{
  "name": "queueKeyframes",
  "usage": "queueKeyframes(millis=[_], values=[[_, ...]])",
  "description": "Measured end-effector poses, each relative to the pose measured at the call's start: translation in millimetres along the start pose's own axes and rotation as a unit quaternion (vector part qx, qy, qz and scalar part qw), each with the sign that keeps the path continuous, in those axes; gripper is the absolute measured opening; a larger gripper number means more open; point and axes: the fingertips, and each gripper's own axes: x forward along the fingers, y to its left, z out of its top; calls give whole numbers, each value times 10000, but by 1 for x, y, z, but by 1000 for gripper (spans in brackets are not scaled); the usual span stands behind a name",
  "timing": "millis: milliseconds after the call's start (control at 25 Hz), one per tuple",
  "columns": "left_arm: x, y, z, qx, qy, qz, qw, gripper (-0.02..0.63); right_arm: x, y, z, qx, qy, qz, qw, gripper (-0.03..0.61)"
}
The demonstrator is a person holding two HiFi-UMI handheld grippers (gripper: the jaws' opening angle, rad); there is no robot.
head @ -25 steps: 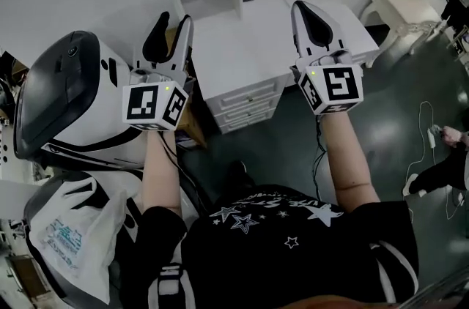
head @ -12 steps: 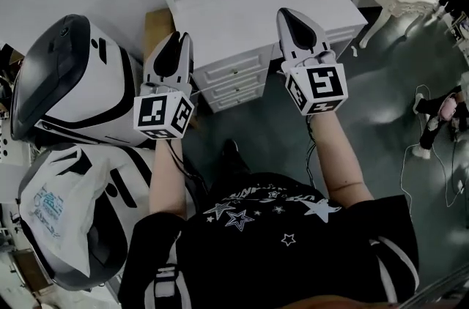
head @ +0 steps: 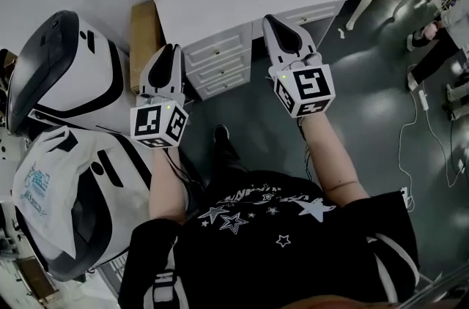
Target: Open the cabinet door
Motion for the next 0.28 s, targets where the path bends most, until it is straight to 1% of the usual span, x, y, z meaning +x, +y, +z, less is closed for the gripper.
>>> queueKeyframes(millis=[280], values=[[-42,-42,-13,-85,127,33,9999,45,-54,7,-12,98,169,34,9998,5]])
